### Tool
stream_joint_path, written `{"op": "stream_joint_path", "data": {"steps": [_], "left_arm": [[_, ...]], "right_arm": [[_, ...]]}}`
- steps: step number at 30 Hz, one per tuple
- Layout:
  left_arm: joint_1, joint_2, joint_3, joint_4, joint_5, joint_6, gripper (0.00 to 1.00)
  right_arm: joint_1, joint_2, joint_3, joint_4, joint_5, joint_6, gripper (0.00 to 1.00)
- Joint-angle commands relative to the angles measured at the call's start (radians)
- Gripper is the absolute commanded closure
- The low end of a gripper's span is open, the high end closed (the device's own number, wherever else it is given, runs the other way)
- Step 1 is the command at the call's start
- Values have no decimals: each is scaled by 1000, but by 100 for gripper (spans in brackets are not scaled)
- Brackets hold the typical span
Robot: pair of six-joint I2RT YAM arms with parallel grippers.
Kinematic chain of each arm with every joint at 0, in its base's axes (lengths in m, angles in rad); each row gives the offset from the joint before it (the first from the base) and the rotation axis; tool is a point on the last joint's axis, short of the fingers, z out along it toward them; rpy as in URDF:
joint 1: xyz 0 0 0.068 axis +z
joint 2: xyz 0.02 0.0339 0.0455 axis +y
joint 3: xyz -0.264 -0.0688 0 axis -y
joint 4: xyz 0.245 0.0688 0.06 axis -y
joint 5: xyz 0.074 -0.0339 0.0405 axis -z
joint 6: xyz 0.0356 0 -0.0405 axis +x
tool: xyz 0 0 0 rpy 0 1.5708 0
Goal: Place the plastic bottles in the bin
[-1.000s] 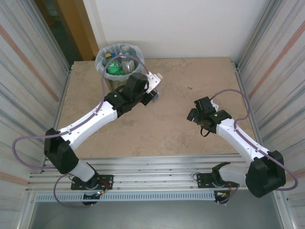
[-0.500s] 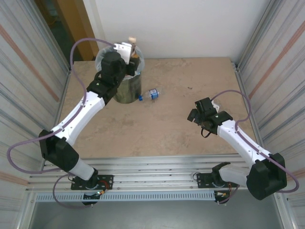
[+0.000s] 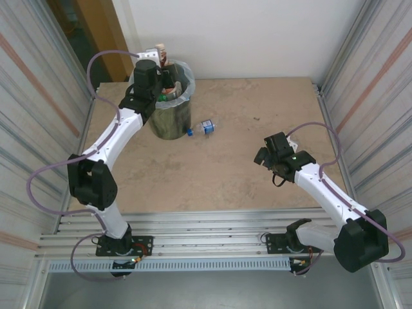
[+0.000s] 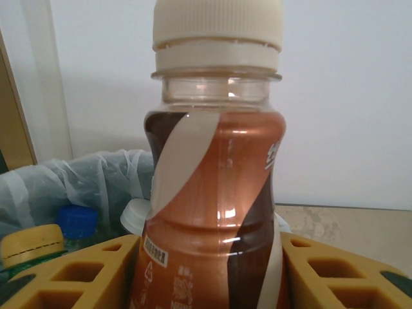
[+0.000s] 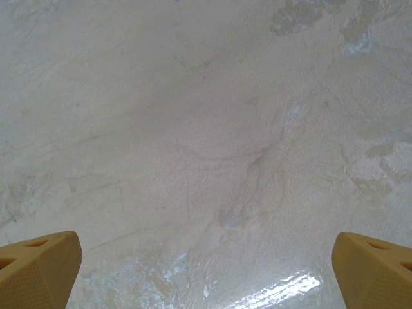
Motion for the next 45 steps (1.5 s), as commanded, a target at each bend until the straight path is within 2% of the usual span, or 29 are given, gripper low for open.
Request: {"op": "stream_joint_path", "data": {"steps": [1,9,14,17,28,38,45], "left_arm": [[-1,10,55,-16,-35,-55,56],[0,57,68,-46,-91,-48,47],[0,60,55,-58,-123,-41,44],[0,52,38,-64,-146,-36,32],[0,12,10,-63,-224,12,27],[-11,-34,7,-44,-115,51,28],[-39,-65,35,-90,-21,136,28]], "right_arm": [[2,-11,0,-21,28,15,2],[3,3,14,-26,26,8,2],[1,4,19,-26,27,7,2],[1,10,22,-23,24,6,2],[2,19,20,-15,17,8,2],[3,17,16,-15,18,9,2],[3,19,11,-10,17,11,2]]}}
